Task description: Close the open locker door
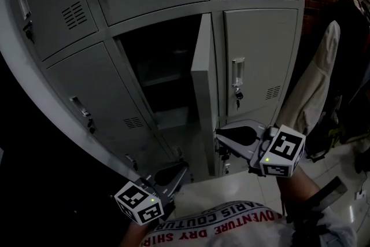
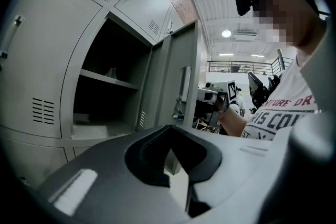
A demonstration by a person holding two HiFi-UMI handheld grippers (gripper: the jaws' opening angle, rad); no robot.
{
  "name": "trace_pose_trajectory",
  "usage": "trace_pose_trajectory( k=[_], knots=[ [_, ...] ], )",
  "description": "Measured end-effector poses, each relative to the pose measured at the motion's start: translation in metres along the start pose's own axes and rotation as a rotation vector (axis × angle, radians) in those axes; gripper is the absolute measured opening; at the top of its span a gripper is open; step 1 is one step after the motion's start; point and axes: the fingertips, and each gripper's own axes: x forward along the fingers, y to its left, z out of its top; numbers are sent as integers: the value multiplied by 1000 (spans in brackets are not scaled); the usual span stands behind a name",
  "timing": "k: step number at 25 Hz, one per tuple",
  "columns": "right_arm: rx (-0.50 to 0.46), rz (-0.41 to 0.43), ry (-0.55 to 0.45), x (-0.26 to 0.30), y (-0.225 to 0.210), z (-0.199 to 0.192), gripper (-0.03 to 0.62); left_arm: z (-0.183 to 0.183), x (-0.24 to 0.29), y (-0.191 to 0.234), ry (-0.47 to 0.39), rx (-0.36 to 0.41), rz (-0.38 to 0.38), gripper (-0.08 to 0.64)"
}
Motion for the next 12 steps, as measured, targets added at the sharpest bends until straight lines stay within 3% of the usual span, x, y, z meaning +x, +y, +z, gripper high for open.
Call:
trace_pose_trajectory(
  k=[12],
  knots=[
    [-29,98,7,94,-2,5,-5,-2,-35,47,-21,-40,115,5]
  ],
)
